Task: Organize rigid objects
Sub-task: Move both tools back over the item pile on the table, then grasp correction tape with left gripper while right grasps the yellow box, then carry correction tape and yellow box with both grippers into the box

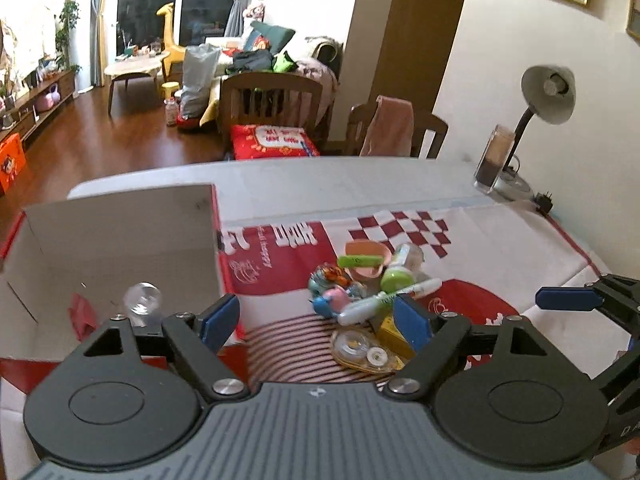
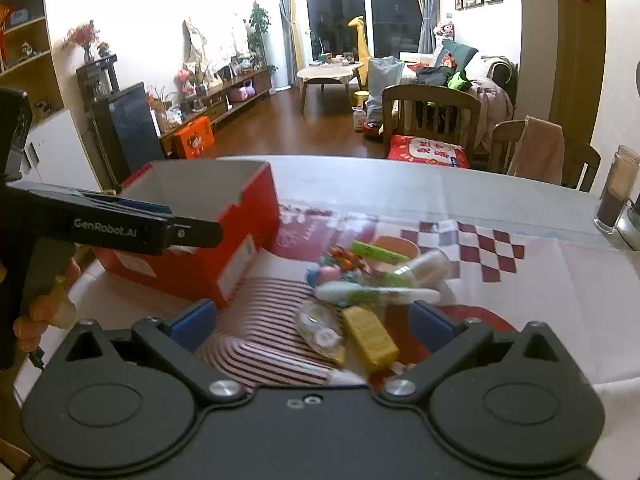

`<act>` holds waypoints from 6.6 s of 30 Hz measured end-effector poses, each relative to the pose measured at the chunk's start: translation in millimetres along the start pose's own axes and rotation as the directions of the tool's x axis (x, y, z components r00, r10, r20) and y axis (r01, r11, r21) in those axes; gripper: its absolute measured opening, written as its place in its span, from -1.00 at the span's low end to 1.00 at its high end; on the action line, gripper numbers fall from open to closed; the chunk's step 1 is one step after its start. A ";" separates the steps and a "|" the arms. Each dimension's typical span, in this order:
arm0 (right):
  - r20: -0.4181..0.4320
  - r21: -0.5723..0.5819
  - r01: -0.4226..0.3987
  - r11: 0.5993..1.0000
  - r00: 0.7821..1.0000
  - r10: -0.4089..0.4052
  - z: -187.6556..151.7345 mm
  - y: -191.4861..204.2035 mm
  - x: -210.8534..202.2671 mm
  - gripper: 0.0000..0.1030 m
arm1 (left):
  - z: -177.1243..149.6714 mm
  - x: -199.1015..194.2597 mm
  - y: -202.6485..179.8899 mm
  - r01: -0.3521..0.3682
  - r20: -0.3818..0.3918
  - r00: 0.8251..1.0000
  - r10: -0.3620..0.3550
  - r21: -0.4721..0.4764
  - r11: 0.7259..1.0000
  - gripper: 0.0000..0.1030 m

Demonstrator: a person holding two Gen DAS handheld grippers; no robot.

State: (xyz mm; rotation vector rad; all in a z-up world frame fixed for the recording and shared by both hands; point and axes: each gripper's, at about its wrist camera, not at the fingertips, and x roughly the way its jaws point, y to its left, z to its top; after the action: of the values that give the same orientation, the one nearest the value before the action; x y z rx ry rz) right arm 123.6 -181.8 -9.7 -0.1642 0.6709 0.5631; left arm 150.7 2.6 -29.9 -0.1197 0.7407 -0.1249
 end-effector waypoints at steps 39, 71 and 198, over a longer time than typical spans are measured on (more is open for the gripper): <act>-0.150 -0.243 -0.056 0.968 0.988 0.019 -49.4 -58.0 122.9 0.19 | -61.1 154.0 -72.1 -0.259 -0.211 0.949 0.236 -0.091 0.961 0.64; -0.140 -0.157 -0.118 0.981 0.985 0.096 -45.2 -48.0 110.5 -0.44 | -58.5 146.9 -48.1 -0.262 -0.222 0.949 0.223 -0.162 0.951 0.14; -0.347 -0.198 0.065 0.978 0.928 -0.132 109.8 201.1 274.0 -0.27 | 48.4 128.4 253.8 -0.234 -0.322 0.914 0.247 0.079 0.969 -0.04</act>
State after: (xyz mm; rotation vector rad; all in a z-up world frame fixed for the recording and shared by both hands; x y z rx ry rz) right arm 249.7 142.7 -90.0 -0.4807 0.9609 0.5005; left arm 295.4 235.9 -118.4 0.0330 1.0821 0.0790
